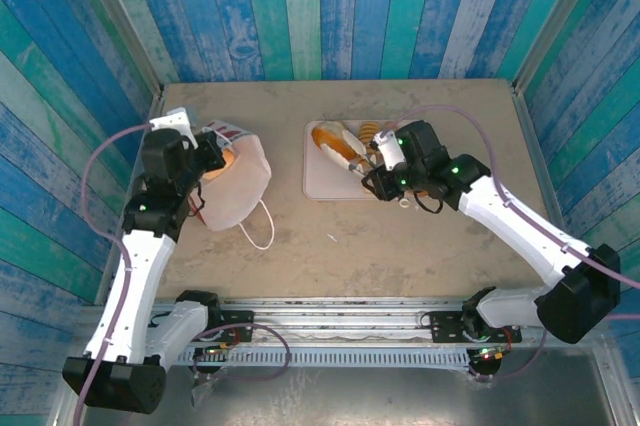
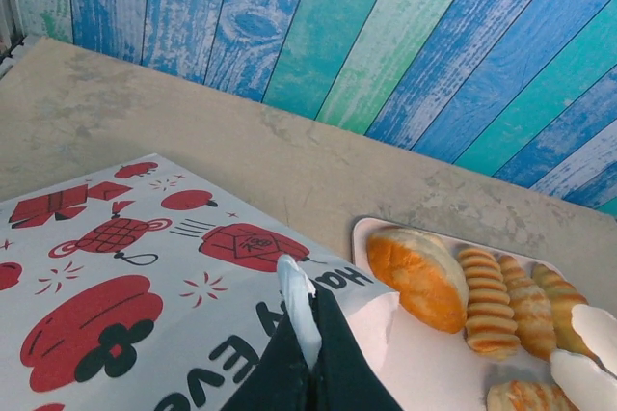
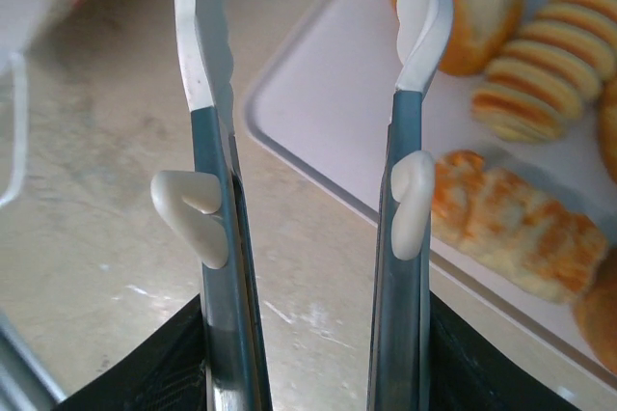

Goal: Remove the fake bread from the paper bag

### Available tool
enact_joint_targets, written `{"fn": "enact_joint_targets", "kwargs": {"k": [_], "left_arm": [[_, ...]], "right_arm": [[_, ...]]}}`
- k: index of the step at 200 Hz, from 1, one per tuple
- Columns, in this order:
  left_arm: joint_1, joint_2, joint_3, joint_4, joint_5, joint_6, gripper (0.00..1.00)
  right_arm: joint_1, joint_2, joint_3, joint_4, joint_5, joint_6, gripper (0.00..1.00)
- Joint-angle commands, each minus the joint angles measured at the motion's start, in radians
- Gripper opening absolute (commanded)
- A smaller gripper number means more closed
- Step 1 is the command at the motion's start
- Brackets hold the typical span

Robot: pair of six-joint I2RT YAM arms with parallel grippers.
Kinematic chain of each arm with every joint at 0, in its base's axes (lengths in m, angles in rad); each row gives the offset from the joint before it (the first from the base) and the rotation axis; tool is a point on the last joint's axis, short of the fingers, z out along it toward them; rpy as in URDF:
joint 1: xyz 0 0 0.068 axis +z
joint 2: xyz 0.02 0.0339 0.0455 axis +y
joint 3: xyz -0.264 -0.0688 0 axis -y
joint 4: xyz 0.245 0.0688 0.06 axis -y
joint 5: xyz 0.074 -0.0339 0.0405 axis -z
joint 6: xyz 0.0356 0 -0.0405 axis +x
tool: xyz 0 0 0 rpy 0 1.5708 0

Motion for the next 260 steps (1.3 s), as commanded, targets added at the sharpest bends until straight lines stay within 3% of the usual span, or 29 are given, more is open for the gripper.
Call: {"fn": "enact_joint_targets", "kwargs": {"k": [1,40,76,101,135,169,198,260], "left_arm": [[-0.002,0.02,-0.007,0.019,-0.002,-0.002,0.0],[-0.002,0.048,-0.01,0.043,0.056,-0.029,0.0],[-0.002,0.105,-0.002,0.021,0.162,-0.016,0.0],[-0.002,0.13,0.009,-0.039,0.175,-0.003,0.0],[-0.002,0.121,-0.024,0.005,0.231,-0.016,0.0],[-0.002,0.134,-0.026,0.027,0.282,-0.029,0.0],[-0.002,0.14,-0.029,0.061,0.349,-0.049,0.0],[-0.002,0.108,-0.061,0.135,0.39,-0.086,0.0]], "right_arm": [[0.0,-0.048,-0.02,0.128,-0.183,-0.015,0.5],[0.0,-0.029,-0.021,0.168,-0.379,-0.019,0.5],[0.033,0.012,-0.021,0.167,-0.328,-0.006,0.49],[0.048,0.038,-0.009,0.165,-0.371,-0.013,0.49],[0.132,0.131,0.027,0.134,-0.395,-0.054,0.49],[0.232,0.259,0.082,0.144,-0.288,-0.02,0.47],[0.291,0.383,0.155,0.205,-0.228,0.072,0.47],[0.302,0.651,0.248,0.521,-0.372,0.466,0.44]]}}
